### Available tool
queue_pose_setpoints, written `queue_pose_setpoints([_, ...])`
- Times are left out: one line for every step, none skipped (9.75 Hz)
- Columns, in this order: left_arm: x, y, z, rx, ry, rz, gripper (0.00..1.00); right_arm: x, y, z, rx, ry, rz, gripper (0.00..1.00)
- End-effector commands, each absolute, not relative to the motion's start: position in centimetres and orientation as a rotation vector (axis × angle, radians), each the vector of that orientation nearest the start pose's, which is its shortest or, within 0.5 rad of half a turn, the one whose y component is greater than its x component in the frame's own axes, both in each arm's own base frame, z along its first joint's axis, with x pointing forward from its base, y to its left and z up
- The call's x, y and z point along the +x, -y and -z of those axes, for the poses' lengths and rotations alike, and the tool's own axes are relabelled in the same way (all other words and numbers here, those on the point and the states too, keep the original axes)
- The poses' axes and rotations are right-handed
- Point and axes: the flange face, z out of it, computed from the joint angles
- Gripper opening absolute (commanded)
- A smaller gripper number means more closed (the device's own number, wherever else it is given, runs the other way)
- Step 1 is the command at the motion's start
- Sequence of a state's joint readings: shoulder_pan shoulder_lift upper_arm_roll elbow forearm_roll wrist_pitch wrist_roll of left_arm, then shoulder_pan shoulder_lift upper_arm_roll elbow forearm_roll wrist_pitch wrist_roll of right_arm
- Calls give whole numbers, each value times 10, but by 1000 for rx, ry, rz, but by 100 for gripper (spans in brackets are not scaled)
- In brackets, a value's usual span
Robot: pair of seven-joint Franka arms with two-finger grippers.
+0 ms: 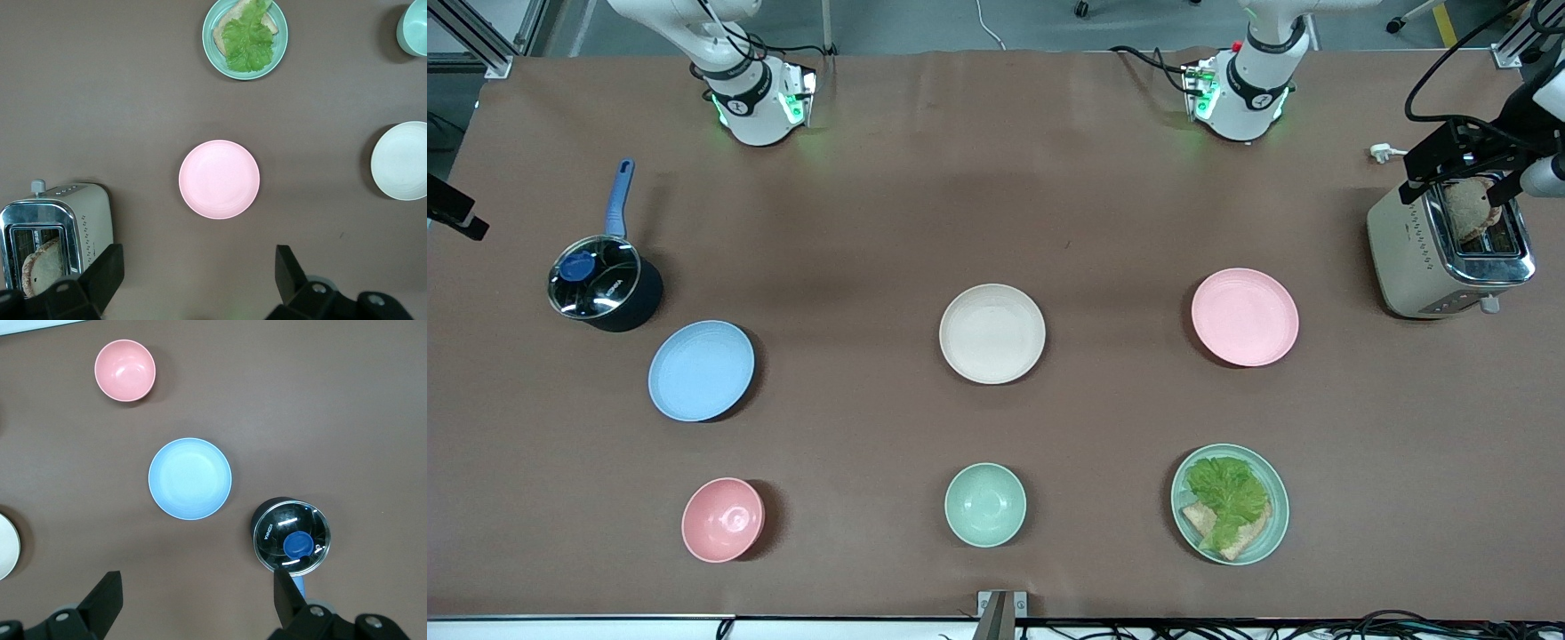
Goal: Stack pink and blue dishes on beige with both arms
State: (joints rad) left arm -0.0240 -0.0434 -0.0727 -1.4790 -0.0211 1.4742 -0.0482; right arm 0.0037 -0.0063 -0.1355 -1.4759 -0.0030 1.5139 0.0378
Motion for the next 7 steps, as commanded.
queue_pose_setpoints([527, 53, -669, -3151, -82, 6, 100, 542, 72, -669, -3115, -290, 63, 100])
queue_pose_setpoints([527, 49, -670, -3152, -72, 11, 100, 542, 72, -668, -3115, -290, 61, 100])
queue_pose_setpoints([528, 48, -669, -3158, -52, 5, 100, 543, 71, -667, -3116, -286, 58, 100])
queue_pose_setpoints([531, 32, -662, -3178, -23, -17, 99, 543, 72, -668, -3117, -284, 66, 100])
queue_pose_setpoints([538, 12, -651, -3215, 38, -49, 94, 551, 71, -654, -3122, -277, 25, 100])
queue_pose_setpoints([548, 1, -632, -3234, 66, -80, 94, 559, 76, -637, -3124, -280, -13, 100])
queue_pose_setpoints([558, -9, -598, -3256, 25, -96, 94, 584, 86, -587, -3124, -266, -103, 100])
